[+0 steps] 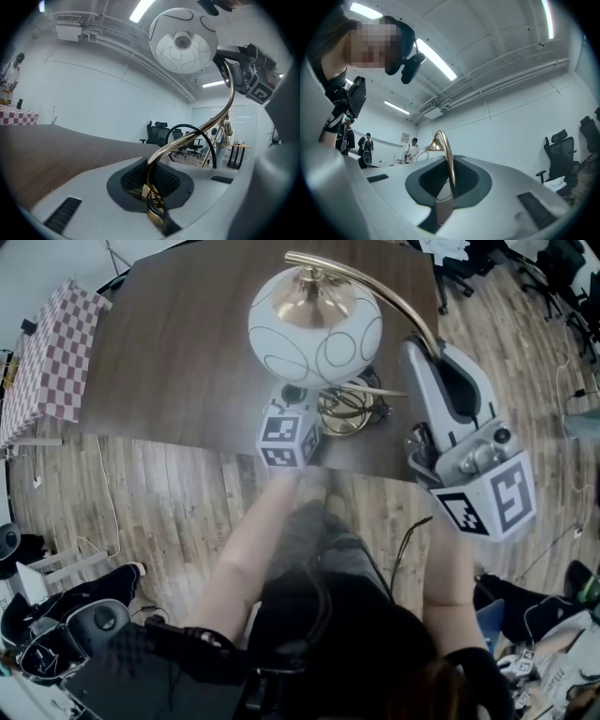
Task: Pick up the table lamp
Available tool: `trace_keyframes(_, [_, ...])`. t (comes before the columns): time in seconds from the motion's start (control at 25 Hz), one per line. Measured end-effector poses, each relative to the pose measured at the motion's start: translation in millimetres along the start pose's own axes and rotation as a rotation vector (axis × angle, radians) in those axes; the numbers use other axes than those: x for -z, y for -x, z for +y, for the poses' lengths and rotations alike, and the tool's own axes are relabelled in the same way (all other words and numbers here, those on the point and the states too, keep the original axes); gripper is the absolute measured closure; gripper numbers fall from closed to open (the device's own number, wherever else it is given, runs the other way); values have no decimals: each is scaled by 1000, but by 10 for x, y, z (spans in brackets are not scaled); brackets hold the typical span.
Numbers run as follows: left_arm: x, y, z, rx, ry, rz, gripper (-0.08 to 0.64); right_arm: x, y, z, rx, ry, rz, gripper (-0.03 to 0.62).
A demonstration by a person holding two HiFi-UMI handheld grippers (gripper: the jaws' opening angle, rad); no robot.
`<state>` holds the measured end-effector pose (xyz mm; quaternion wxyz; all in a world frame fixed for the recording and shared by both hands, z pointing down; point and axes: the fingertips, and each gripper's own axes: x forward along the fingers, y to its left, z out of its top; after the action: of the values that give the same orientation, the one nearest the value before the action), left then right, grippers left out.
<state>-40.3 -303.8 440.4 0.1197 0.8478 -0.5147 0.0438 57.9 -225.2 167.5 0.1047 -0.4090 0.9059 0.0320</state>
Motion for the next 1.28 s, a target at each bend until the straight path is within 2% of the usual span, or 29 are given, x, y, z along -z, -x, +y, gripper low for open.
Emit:
trace_keyframes(0.52, [-146,31,-75,8,-3,4,545,-138,-3,2,-13,-3,1,575])
trace_keyframes(1.28, [-358,90,-53,-26,-22,6,545,-312,-41,-7,-52,-6,-15,575])
